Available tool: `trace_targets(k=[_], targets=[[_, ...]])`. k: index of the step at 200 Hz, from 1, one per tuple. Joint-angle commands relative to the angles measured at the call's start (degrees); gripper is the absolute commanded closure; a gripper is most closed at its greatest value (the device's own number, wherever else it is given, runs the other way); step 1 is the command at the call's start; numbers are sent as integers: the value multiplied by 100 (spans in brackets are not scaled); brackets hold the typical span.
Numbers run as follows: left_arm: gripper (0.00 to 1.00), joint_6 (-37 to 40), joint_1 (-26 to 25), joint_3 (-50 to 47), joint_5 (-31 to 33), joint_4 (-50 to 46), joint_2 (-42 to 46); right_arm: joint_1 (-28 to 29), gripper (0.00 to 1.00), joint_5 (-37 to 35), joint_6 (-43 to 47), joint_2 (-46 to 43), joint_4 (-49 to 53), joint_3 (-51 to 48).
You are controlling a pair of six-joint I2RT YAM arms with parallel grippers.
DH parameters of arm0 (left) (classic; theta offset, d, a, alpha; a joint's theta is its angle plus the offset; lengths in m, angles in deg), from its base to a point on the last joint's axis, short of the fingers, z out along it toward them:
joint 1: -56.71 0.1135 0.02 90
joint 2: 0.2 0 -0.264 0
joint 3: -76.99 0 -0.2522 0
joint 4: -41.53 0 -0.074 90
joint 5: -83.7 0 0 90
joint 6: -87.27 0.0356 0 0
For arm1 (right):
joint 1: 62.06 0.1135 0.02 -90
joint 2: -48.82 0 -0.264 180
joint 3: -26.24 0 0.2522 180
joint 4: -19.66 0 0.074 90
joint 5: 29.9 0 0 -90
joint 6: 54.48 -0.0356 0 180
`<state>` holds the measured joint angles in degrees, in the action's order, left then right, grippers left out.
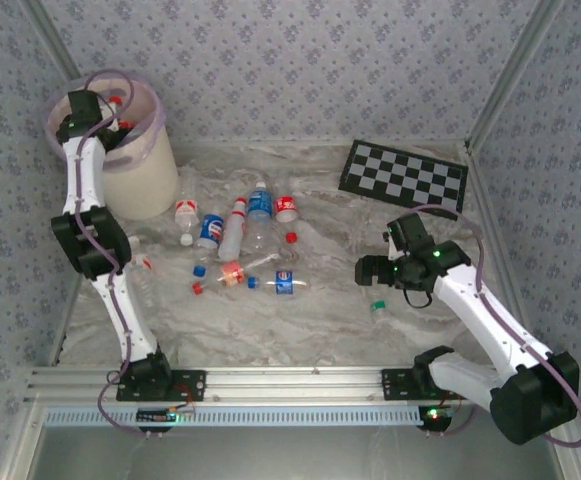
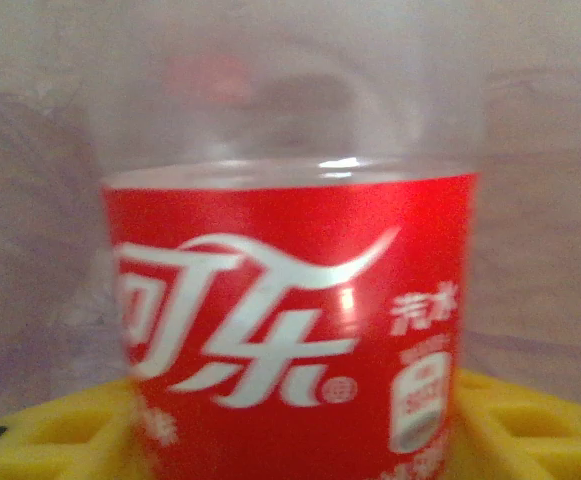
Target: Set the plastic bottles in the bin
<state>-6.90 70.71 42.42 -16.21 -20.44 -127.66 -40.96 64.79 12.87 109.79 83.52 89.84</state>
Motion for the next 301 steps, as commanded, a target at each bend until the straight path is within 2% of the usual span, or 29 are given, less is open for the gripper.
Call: trace_targets(k=[1, 35, 66, 93, 131, 169, 196, 203, 226, 242, 257, 267, 282, 301], targets=[[25, 78, 22, 85, -148, 96, 293, -53, 0, -36, -25, -116, 61, -44], [10, 92, 20, 389, -151, -91, 351, -70, 0, -43, -34, -120, 58, -45], [1, 78, 15, 760, -174, -234, 505, -71, 0, -172, -92, -67, 278, -63], [0, 115, 16, 1207, -179, -436, 614, 2, 0, -363, -145, 164, 407, -195], [0, 204, 15, 1814, -76, -901, 714, 297, 0, -106, -364, 405, 161, -655], [0, 96, 18, 1608, 305, -930, 1314, 357, 0, -84, -581, 643, -203, -1025], [0, -170, 16, 792, 362, -366, 2187, 437, 4, -82, -667, 880, -329, -1103], [0, -283, 15, 330, 352, 9, 2545, 447, 5, -36, -672, 906, -435, -1123], [0, -733, 20, -1543, 53, 1683, 3922, 461, 17, 77, -687, 1059, -694, -1130], [0, -1091, 19, -2321, -241, 1968, 4543, 510, 22, 85, -706, 1157, -716, -1150], [0, -1538, -23, -3097, -550, 2331, 5145, 521, 31, 244, -720, 1137, -976, -1266], [1, -1925, -65, -3852, -518, 2880, 5653, 509, 42, 444, -727, 1113, -1223, -1311], [3, -2530, -184, -4776, -434, 3570, 6344, 491, 51, 585, -693, 1129, -1309, -1146], [5, -2434, -817, -5201, 73, 3542, 6828, 503, 63, 525, -475, 1042, -994, -784]])
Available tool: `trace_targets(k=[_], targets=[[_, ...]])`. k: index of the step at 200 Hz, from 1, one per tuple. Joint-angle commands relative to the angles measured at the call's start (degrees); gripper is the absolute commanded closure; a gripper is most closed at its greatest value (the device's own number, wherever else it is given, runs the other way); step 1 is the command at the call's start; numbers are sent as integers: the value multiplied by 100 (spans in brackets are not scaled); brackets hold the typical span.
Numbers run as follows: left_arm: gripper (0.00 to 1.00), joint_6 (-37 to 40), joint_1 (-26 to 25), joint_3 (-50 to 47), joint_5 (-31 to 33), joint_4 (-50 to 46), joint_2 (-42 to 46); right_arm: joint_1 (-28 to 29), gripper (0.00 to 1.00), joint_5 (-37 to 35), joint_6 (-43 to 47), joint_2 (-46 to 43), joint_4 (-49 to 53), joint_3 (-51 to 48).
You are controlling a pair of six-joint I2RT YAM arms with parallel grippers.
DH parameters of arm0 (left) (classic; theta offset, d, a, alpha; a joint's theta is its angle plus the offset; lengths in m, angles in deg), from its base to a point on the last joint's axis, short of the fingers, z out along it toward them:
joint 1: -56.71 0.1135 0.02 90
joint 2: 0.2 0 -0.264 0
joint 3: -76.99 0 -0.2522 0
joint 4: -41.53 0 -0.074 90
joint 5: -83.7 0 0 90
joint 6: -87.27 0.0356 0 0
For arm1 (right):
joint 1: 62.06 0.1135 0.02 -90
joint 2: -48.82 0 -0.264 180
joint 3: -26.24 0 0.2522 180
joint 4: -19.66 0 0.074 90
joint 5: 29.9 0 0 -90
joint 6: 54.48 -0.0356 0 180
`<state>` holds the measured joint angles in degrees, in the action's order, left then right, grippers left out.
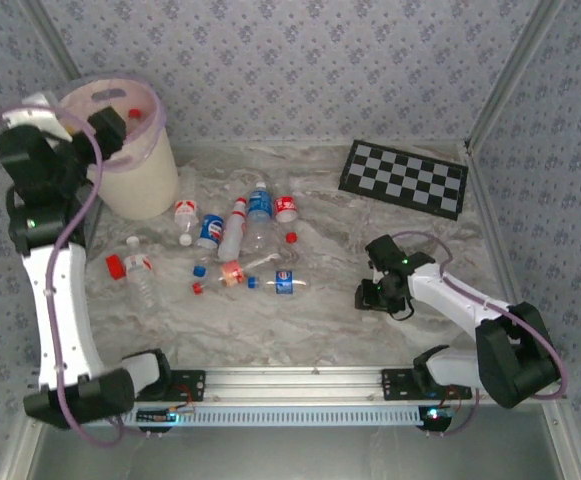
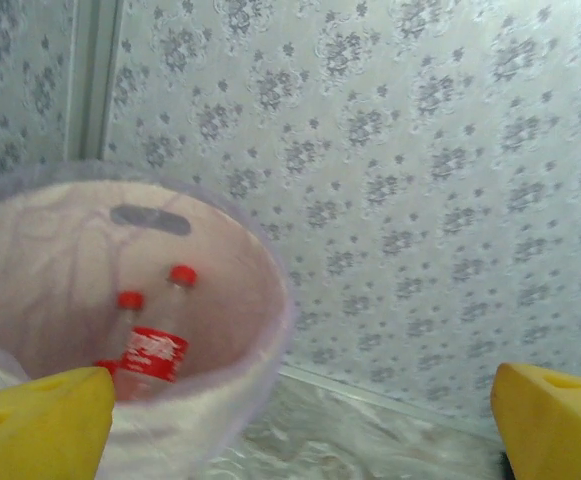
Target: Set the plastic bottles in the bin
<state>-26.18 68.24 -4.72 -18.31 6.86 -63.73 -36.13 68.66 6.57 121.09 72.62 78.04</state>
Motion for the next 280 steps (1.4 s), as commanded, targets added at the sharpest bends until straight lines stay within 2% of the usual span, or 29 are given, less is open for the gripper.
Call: trace_targets(k=[1, 18, 34, 45, 68, 79, 92, 110, 126, 138, 154, 174, 208, 238, 256, 280], targets=[[5, -478, -624, -488, 316, 788, 449, 18, 64, 147, 171, -98, 110, 414], [5, -4, -1666, -712, 1097, 475, 547, -91, 69, 551, 424, -299, 10, 641], [5, 250, -2510, -1142, 1435, 496, 534, -291, 76, 1098, 458, -398, -575, 873], [5, 166, -2910, -1414, 1566, 556, 526, -376, 81, 1464, 493, -310, -798, 1165], [4, -328, -3724, -1957, 1911, 831, 502, -345, 79, 1579, 696, -68, -886, 1792], [1, -649, -3996, -2209, 1758, 1086, 407, -355, 79, 1661, 872, 45, -1084, 1922], [0, -1136, -4056, -2606, 1004, 1812, 194, -363, 81, 1931, 1104, 214, -1356, 1997], [0, -1655, -4312, -2945, 305, 2795, -185, -337, 83, 2745, 1247, 452, -1941, 2014], [0, -1766, -4768, -3010, 178, 3222, -562, -242, 83, 3318, 1220, 636, -2639, 1913], [0, -1712, -5062, -3070, 203, 3420, -786, -173, 83, 3478, 1231, 791, -2874, 1942], [0, -1901, -5201, -3231, 258, 3764, -993, -13, 83, 3382, 1311, 965, -2856, 2076], [0, -2004, -5252, -3200, 384, 3607, -1207, 102, 83, 3302, 1292, 1090, -2873, 2153], [1, -2143, -5235, -3110, 132, 3609, -1656, 235, 83, 3101, 1265, 1228, -2865, 2236], [11, -2427, -5183, -3172, 93, 3772, -1912, 307, 83, 3043, 1316, 1220, -2814, 2312], [27, -2472, -5160, -3227, 15, 4039, -1983, 332, 83, 2996, 1382, 1246, -2729, 2377], [43, -2477, -5161, -3189, 22, 3976, -1981, 351, 83, 2937, 1410, 1269, -2697, 2375]])
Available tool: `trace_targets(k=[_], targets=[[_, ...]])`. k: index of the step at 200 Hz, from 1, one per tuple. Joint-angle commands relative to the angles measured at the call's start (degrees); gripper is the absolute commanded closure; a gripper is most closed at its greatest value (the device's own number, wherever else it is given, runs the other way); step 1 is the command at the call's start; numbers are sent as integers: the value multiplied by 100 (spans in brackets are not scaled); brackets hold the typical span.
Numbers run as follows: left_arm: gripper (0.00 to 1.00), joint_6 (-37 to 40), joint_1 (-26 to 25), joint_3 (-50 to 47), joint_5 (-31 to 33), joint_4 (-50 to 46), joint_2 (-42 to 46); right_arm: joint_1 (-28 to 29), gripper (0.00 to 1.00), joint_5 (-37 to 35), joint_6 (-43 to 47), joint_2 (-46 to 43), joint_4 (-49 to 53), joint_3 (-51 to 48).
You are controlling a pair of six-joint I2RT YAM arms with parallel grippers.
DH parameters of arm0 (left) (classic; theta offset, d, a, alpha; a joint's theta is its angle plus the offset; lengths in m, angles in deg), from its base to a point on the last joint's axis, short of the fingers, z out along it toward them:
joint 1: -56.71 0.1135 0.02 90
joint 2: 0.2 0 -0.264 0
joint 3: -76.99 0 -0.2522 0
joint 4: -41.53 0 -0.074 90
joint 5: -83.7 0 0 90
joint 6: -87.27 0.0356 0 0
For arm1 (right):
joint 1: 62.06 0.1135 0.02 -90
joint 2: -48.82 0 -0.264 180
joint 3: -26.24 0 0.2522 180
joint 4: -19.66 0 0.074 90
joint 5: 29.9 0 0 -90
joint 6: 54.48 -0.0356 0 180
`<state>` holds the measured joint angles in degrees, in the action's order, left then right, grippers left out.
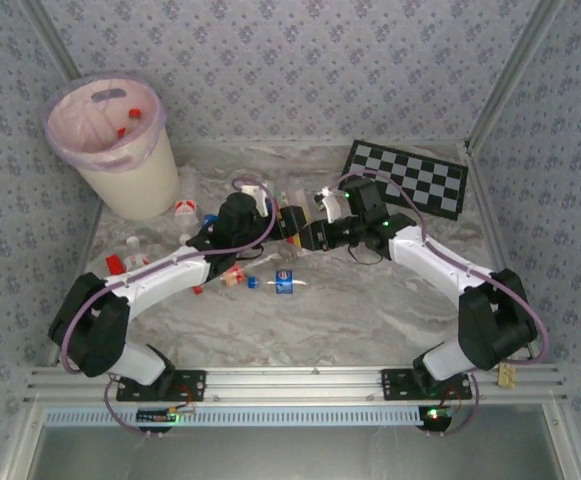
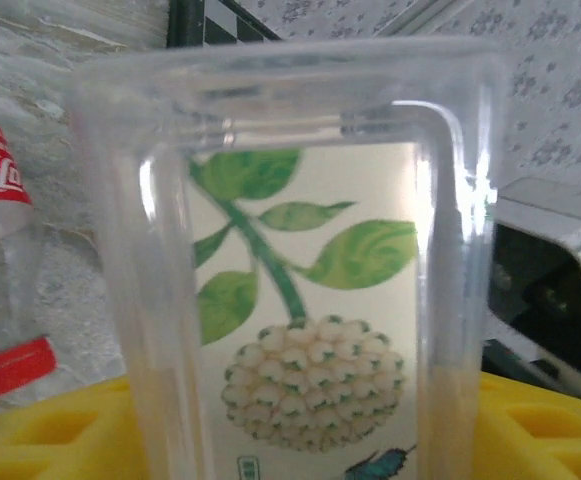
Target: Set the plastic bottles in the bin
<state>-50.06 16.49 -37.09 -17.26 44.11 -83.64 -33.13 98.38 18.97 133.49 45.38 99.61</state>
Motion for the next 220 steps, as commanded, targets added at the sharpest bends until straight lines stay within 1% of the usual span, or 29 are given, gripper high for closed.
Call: trace_targets(k=[1, 5, 11, 28, 35, 42, 46, 49, 52, 53, 55, 56, 59, 63, 67, 69, 96, 119, 127, 137, 148, 170, 183, 196, 205, 220], targets=[[44, -86, 15, 48, -82, 249, 7, 51, 83, -38, 170, 27, 26, 217], [48, -84, 22, 53, -84, 247, 5, 50, 83, -52, 164, 24, 26, 210], [51, -88, 18, 64, -83, 232, 11, 50, 83, -62, 162, 33, 33, 217], [52, -49, 18, 123, -49, 110, 6, 52, 81, -105, 170, 50, 56, 252], [52, -34, 22, 150, -47, 58, -4, 50, 78, -102, 192, 67, 90, 268], [53, -17, 18, 171, -53, 15, -19, 50, 71, -95, 218, 74, 145, 286], [53, -14, 25, 184, -48, 2, -22, 51, 65, -106, 238, 77, 195, 302], [53, -10, 32, 190, -39, -11, -29, 52, 58, -114, 252, 70, 224, 309], [53, -7, 32, 191, -26, -28, -26, 45, 48, -114, 273, 70, 271, 313], [53, -6, 32, 195, -23, -31, -25, 39, 46, -112, 283, 69, 288, 314], [53, -2, 35, 201, -21, -44, -24, 35, 37, -100, 302, 64, 328, 314], [53, -3, 38, 204, -20, -57, -23, 30, 34, -92, 315, 66, 357, 318], [54, 4, 38, 218, -6, -83, -24, 13, 21, -73, 355, 48, 437, 322], [54, 9, 48, 238, -1, -128, -23, -4, 9, -71, 421, 11, 545, 327], [55, 21, 64, 275, 14, -193, -18, -21, 2, -114, 476, -44, 661, 306], [55, 37, 67, 292, 15, -228, -9, -30, 0, -147, 497, -77, 694, 286], [60, 551, 220, 796, 111, -1023, 98, -295, 0, -524, 650, -697, 781, -263], [67, 866, 438, 1206, 39, -1436, 100, -566, 0, -952, 205, -1270, 636, -728], [73, 957, 536, 1362, -73, -1532, 76, -679, 0, -1216, -107, -1376, 767, -792], [85, 1157, 673, 1624, -328, -1712, 48, -814, 0, -1497, -414, -1441, 1088, -798], [100, 1484, 796, 2019, -458, -2152, 31, -933, 0, -1577, -538, -1498, 1404, -830], [100, 2312, 997, 2835, -341, -3074, 108, -988, 0, -1702, -568, -1801, 1430, -1107], [100, 2615, 1240, 3200, -319, -3406, 162, -1005, 0, -1668, -616, -1905, 1440, -1217], [100, 2682, 1574, 3518, -393, -3626, 173, -1011, 0, -1725, -734, -1914, 1497, -1262], [100, 2606, 1875, 3713, -622, -3734, 130, -1003, 0, -1833, -801, -1929, 1470, -1346], [100, 2661, 2211, 4022, -887, -3885, 76, -999, 0, -2065, -969, -2030, 1295, -1525]])
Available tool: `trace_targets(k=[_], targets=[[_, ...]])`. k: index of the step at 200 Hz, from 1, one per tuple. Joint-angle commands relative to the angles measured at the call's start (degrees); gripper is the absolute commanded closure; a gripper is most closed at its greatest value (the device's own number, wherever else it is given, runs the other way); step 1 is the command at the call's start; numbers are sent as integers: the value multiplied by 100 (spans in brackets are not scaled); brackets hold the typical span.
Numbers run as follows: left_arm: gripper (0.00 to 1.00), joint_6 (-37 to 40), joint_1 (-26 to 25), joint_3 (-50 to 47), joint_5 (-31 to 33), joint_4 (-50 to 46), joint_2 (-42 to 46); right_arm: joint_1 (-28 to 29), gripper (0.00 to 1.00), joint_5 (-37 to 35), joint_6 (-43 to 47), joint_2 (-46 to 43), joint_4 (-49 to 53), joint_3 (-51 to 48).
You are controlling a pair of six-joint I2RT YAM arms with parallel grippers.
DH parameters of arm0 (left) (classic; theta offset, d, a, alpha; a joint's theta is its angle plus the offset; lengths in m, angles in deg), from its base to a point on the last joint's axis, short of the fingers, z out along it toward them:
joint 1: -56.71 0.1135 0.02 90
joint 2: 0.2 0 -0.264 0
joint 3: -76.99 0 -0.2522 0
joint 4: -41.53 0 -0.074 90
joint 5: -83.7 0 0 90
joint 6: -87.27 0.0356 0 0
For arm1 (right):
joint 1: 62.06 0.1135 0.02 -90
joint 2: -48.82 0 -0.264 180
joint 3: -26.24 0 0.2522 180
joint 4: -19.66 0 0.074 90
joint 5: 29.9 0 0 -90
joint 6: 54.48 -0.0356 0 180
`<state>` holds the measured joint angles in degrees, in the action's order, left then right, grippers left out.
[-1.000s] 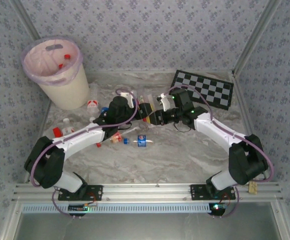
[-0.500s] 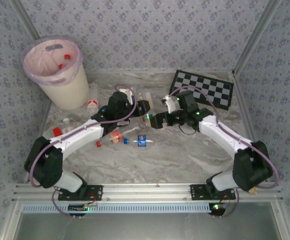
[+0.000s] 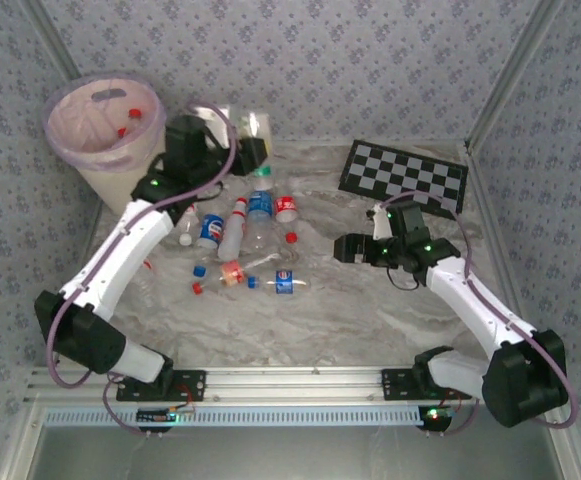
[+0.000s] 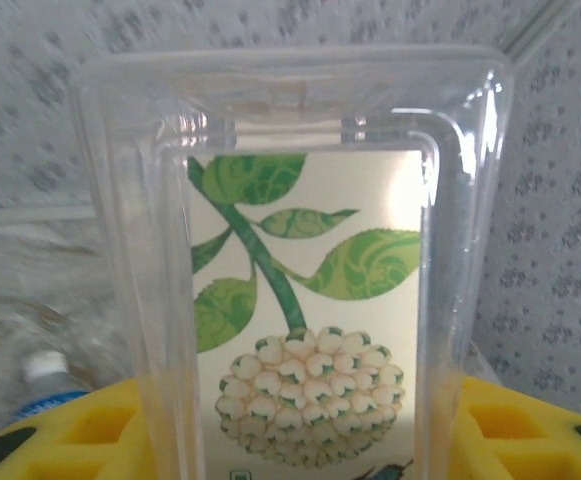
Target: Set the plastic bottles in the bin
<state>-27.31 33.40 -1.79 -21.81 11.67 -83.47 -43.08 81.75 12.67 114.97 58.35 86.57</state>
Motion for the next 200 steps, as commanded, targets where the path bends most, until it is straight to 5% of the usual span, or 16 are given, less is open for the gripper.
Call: trace_targets(k=[1, 89, 149, 200], targets=[[100, 402, 537, 518, -434, -654, 62, -2, 0, -404, -346, -189, -12, -232], [100, 569, 2776, 3185, -956, -1923, -1267, 205, 0, -676, -373, -933, 184, -538], [100, 1078, 3400, 7430, -527, -4474, -3941, 264, 1, -688, -378, -1370, 386, -861], [100, 1329, 3738, 6626, 151, -4579, -4062, 264, 1, -879, -501, -1576, 416, -1075]])
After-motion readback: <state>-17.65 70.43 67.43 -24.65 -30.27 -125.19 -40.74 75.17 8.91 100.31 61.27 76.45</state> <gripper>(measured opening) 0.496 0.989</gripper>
